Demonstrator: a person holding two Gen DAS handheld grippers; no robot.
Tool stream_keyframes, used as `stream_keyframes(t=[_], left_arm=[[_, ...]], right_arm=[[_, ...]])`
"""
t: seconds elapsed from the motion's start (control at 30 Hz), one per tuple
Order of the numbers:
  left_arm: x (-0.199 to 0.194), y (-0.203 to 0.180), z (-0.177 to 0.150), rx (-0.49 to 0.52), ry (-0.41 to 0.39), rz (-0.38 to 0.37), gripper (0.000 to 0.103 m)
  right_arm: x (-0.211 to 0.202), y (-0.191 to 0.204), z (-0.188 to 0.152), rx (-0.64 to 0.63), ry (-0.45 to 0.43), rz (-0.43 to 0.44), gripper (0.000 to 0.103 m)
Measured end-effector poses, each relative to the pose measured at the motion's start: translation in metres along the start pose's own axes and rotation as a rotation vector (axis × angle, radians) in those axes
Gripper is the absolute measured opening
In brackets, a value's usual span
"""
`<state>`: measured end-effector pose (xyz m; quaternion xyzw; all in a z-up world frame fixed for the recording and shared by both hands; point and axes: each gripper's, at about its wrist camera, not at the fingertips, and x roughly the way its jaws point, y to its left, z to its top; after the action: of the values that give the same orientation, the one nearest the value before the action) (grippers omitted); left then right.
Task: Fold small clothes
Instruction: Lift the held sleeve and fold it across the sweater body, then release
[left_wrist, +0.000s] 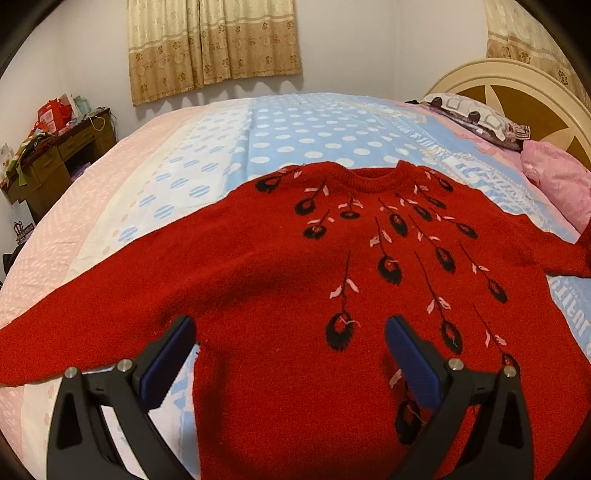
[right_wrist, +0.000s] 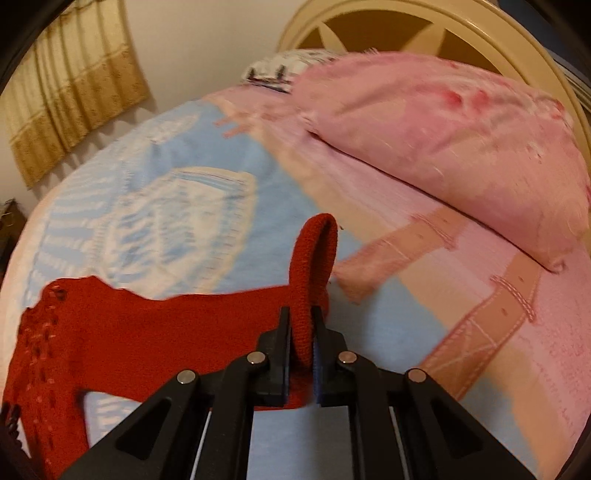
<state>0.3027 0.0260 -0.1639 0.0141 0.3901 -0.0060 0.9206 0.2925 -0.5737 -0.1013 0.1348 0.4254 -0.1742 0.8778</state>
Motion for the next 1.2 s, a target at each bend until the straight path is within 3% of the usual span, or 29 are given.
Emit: stream_keyframes(t=[0.6,1.2], left_arm=[[-0.019,0.005,0.005,-0.018,-0.064,0.000,0.103],[-0.039,0.006,0.012,-0.006,-0.079,-0.034,0.103]], right_arm=[[-0.060,0.170,0.008,-0.207,-0.085,0.268,0.008],[-0.056,0.339,-0.050,-0.438,-0.010,0.477,0.008]])
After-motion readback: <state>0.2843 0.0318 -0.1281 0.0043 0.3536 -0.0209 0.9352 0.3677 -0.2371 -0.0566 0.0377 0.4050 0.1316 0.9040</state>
